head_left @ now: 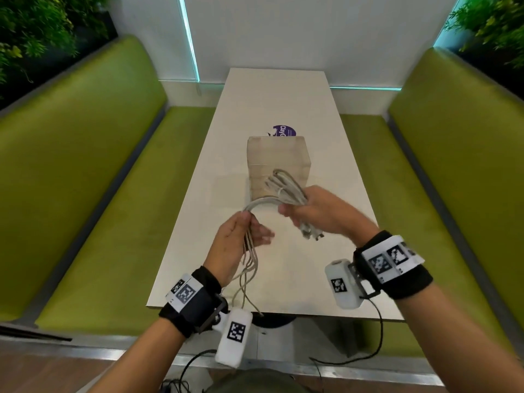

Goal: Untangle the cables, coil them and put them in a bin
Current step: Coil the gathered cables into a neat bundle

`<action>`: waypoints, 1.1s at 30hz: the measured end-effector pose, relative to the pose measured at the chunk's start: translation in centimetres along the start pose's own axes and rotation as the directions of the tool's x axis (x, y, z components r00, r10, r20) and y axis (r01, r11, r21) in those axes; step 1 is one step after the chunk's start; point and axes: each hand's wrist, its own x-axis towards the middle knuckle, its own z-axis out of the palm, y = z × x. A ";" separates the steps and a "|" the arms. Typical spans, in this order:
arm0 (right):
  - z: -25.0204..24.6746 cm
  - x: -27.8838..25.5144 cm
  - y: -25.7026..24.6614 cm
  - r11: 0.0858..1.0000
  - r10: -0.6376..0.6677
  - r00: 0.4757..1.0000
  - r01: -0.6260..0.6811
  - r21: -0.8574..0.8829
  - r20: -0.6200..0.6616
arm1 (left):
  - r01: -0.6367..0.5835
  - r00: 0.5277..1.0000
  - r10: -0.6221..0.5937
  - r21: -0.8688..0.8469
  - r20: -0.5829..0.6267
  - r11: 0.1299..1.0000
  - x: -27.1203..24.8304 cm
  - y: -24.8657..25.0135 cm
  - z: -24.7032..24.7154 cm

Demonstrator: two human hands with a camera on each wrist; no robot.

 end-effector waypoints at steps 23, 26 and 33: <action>8.5 0.7 0.8 0.975 0.034 0.996 -0.052 0.218 0.085 | 0.017 0.998 -0.020 -0.039 -0.066 0.999 0.3 0.4 -0.2; 8.7 0.5 0.1 0.987 -0.027 0.991 0.007 0.159 0.128 | 0.011 0.989 -0.035 -0.159 -0.146 0.987 0.3 0.8 -0.1; 8.5 -0.6 0.2 0.943 -0.124 0.973 0.054 0.327 0.196 | 0.006 0.998 -0.013 -0.123 -0.055 0.992 -0.3 2.0 0.4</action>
